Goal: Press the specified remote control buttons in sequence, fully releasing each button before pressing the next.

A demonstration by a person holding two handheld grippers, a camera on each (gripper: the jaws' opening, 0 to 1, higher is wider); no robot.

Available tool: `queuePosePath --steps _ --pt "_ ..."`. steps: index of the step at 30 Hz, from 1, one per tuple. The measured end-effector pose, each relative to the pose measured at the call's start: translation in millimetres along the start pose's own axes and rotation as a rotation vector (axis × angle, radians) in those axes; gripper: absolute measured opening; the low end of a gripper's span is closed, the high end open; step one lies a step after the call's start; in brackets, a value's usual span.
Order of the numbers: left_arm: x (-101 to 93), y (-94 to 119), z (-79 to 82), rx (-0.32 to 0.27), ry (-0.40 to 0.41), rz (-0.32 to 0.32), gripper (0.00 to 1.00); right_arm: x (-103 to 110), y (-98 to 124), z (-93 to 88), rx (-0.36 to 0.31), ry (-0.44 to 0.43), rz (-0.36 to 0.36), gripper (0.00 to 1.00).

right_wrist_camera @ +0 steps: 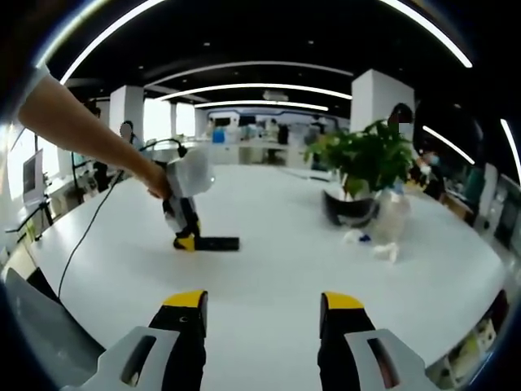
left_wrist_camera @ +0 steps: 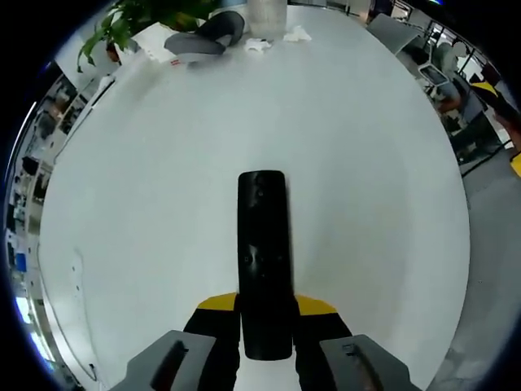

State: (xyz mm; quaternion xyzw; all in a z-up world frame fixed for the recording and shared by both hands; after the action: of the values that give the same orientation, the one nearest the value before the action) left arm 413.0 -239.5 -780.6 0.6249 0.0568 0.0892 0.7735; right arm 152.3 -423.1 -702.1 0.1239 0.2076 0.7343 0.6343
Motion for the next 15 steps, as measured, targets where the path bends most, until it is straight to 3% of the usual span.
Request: queuePosePath --steps 15 --pt "-11.2 1.2 -2.9 -0.002 0.015 0.003 0.23 1.8 -0.8 -0.5 0.012 0.01 0.009 0.53"
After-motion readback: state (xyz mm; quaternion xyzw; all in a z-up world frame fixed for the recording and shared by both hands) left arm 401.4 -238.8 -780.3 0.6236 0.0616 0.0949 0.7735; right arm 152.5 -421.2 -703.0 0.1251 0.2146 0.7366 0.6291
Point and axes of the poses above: the point that each gripper's makers call its tool centre point, and the gripper's own axes: y roughly backward along the fingers, x roughly to its left, z roughly out of its top, the point moved 9 cm from there along y, roughly backward along the fingers, and after that the axes turned 2 degrees about y, right-handed, at the moved point
